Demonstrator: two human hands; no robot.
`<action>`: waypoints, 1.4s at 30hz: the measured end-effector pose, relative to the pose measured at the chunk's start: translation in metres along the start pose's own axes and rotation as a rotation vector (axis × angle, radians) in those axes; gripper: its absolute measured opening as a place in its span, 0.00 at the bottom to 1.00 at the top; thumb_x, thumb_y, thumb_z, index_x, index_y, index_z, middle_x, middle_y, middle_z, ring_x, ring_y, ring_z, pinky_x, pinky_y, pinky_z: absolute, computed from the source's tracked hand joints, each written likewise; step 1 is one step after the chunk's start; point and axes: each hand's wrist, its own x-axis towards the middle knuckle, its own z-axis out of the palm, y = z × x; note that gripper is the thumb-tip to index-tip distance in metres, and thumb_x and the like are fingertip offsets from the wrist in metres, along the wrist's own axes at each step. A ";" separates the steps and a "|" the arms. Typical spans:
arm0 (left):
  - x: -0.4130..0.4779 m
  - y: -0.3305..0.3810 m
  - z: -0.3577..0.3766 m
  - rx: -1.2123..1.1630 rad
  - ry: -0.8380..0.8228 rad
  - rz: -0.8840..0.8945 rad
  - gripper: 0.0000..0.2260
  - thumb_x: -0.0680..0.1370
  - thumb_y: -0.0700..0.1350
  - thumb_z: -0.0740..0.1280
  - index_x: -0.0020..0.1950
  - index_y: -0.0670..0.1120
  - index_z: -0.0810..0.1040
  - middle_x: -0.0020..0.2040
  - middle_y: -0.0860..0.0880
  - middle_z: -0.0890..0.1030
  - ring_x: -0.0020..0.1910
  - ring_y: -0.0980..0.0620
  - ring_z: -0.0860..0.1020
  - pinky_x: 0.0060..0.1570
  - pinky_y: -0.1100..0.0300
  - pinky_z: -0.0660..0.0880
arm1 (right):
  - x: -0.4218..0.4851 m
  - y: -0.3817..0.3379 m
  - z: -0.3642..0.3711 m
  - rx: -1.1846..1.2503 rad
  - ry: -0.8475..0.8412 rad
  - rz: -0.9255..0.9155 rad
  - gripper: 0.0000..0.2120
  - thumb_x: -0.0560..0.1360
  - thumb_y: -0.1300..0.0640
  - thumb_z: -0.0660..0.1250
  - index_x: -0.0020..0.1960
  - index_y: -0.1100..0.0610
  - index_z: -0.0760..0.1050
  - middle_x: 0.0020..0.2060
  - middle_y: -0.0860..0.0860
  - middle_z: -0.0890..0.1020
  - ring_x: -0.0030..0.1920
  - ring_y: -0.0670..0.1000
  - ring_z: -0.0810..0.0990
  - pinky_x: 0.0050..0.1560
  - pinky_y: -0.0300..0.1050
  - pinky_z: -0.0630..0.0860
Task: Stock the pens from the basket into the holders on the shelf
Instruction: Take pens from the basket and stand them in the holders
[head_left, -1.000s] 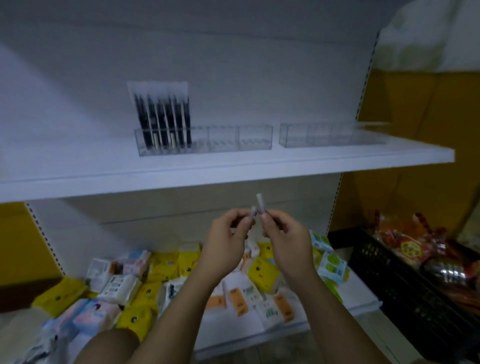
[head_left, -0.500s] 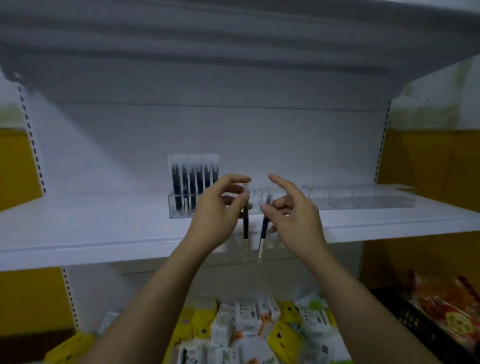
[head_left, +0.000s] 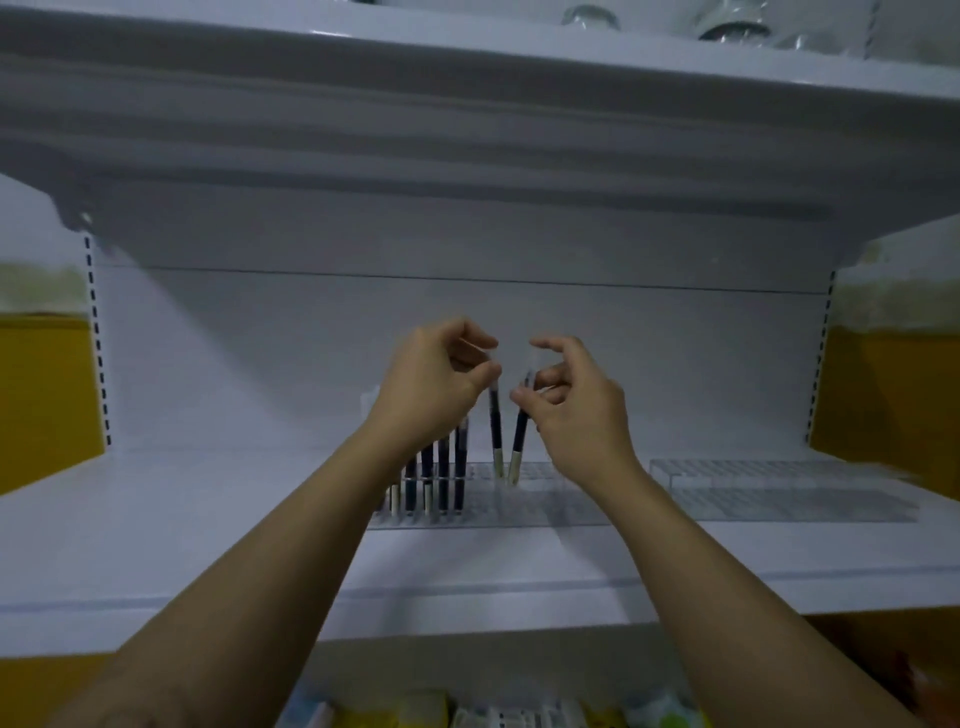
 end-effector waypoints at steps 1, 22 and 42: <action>0.006 -0.002 -0.001 0.027 0.000 0.007 0.06 0.76 0.46 0.71 0.51 0.53 0.77 0.42 0.57 0.81 0.42 0.64 0.79 0.44 0.67 0.77 | 0.004 0.001 0.003 -0.002 0.002 -0.010 0.20 0.72 0.58 0.74 0.60 0.45 0.73 0.36 0.43 0.76 0.32 0.38 0.75 0.33 0.26 0.72; 0.044 -0.054 0.016 0.216 0.024 0.026 0.06 0.78 0.44 0.67 0.54 0.49 0.76 0.42 0.55 0.80 0.41 0.61 0.79 0.41 0.67 0.75 | 0.015 0.062 0.053 -0.184 -0.238 0.008 0.25 0.76 0.55 0.70 0.68 0.40 0.66 0.39 0.41 0.75 0.39 0.42 0.77 0.43 0.42 0.76; 0.045 -0.047 0.019 0.383 -0.190 -0.128 0.03 0.77 0.45 0.68 0.44 0.51 0.76 0.42 0.54 0.81 0.41 0.55 0.80 0.44 0.58 0.78 | -0.009 0.062 0.046 -0.230 -0.385 0.100 0.41 0.77 0.63 0.63 0.75 0.32 0.45 0.37 0.46 0.79 0.36 0.48 0.79 0.40 0.44 0.79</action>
